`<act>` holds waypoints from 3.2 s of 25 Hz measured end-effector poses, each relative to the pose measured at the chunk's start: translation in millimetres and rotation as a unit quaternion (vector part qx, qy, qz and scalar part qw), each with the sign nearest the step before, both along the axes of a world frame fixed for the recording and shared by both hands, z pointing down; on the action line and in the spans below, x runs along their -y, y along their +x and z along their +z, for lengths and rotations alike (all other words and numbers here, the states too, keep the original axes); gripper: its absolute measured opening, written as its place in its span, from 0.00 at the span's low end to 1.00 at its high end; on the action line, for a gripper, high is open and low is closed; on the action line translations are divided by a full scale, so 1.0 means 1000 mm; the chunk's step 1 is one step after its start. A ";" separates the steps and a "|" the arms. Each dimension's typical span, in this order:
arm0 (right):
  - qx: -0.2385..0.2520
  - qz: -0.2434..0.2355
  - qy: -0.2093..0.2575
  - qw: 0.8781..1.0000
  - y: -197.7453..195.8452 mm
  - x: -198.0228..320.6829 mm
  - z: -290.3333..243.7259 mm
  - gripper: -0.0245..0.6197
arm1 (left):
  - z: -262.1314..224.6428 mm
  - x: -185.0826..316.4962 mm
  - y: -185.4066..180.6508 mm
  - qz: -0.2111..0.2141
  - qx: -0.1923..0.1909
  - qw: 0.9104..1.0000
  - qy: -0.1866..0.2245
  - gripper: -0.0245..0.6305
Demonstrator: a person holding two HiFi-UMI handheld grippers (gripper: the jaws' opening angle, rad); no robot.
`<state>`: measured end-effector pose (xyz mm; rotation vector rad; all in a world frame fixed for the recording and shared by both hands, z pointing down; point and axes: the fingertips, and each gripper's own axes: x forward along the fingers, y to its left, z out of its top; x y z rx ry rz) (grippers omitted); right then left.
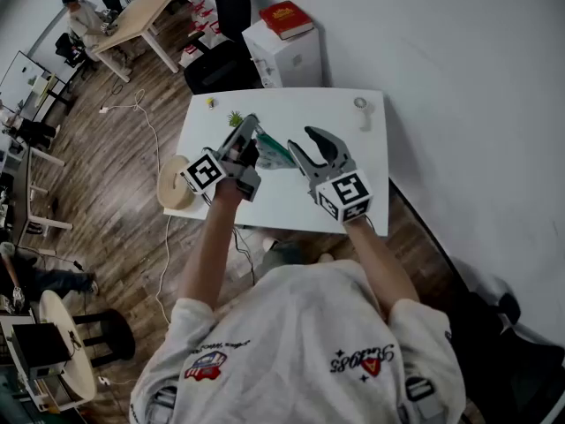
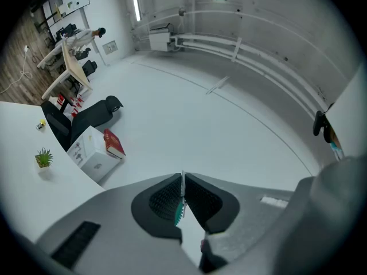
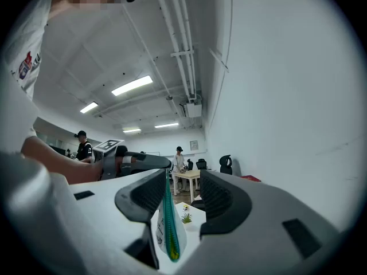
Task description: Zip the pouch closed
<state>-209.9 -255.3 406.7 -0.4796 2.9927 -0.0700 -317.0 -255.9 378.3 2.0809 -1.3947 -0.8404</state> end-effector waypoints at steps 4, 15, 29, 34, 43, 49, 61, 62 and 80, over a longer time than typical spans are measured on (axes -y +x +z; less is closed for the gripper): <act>-0.019 -0.016 0.019 1.000 -0.019 -0.011 0.001 0.34 | 0.000 0.000 0.011 0.006 0.000 1.000 0.006 0.06; -0.085 -0.018 0.040 0.995 -0.044 -0.015 0.013 0.30 | 0.003 0.007 0.040 0.026 -0.005 1.000 0.000 0.06; -0.112 -0.029 0.035 0.993 -0.041 -0.012 0.024 0.11 | 0.020 0.013 0.043 0.037 0.008 0.999 -0.028 0.06; -0.119 -0.041 0.026 0.992 -0.045 -0.010 0.030 0.11 | 0.028 0.018 0.038 0.036 0.009 0.999 -0.035 0.06; -0.126 -0.046 0.016 0.991 -0.046 -0.007 0.036 0.10 | 0.033 0.024 0.032 0.034 0.020 0.998 -0.046 0.06; -0.125 -0.042 0.012 0.991 -0.045 -0.008 0.034 0.10 | 0.031 0.023 0.033 0.028 0.040 0.998 -0.050 0.05; -0.133 -0.042 0.010 0.990 -0.038 -0.011 0.038 0.10 | 0.027 0.023 0.034 0.022 0.036 0.998 -0.039 0.05; -0.134 -0.044 0.009 0.990 -0.037 -0.013 0.039 0.10 | 0.026 0.022 0.031 0.020 0.028 0.999 -0.036 0.05; -0.138 -0.048 0.006 0.989 -0.027 -0.018 0.044 0.10 | 0.025 0.021 0.031 0.013 0.019 0.999 -0.040 0.05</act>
